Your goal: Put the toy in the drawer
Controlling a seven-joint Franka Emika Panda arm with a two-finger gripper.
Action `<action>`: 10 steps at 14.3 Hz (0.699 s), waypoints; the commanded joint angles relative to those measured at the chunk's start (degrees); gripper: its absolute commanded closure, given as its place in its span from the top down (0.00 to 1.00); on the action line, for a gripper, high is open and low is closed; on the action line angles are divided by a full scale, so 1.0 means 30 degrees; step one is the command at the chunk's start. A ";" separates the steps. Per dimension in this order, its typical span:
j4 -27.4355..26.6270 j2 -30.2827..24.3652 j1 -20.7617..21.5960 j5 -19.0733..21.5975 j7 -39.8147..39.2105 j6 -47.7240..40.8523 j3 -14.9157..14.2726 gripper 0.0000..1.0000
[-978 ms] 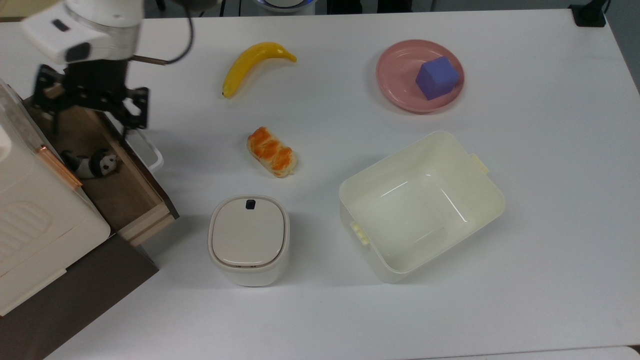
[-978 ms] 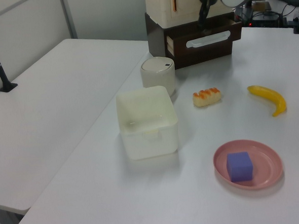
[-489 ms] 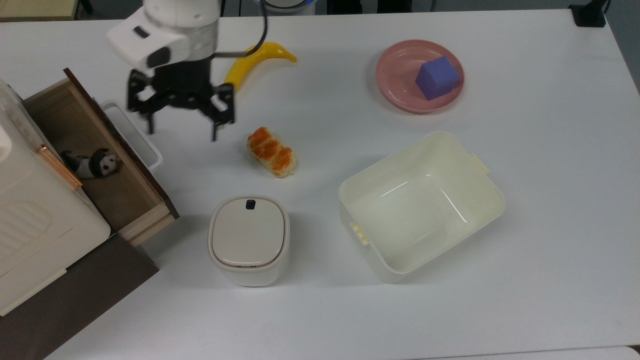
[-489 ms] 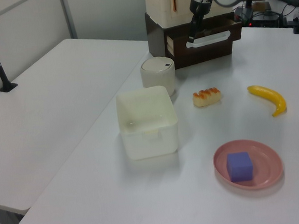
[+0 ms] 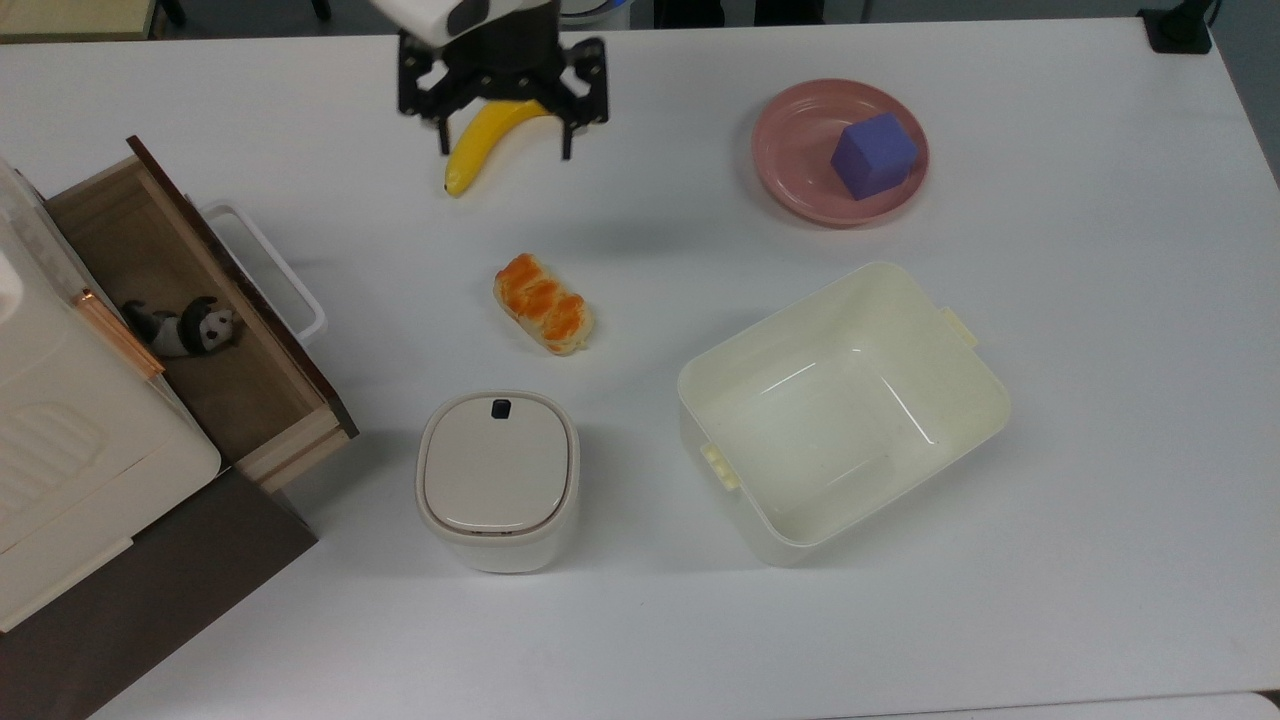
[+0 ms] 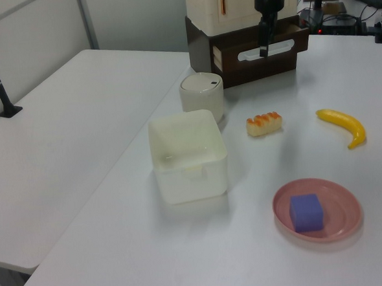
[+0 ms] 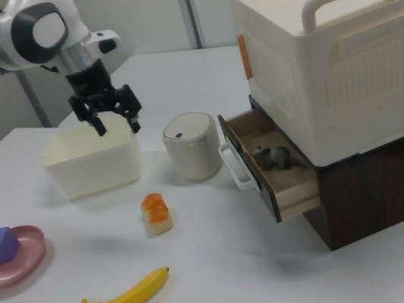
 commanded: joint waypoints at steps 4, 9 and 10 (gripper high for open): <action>-0.0721 -0.1849 0.0660 0.1470 0.1267 -0.2004 -0.0398 1.00; -0.0575 -0.1969 0.0571 0.1470 0.1297 -0.2473 -0.0398 1.00; -0.0575 -0.1940 0.0601 0.1441 0.1268 -0.2910 -0.0369 1.00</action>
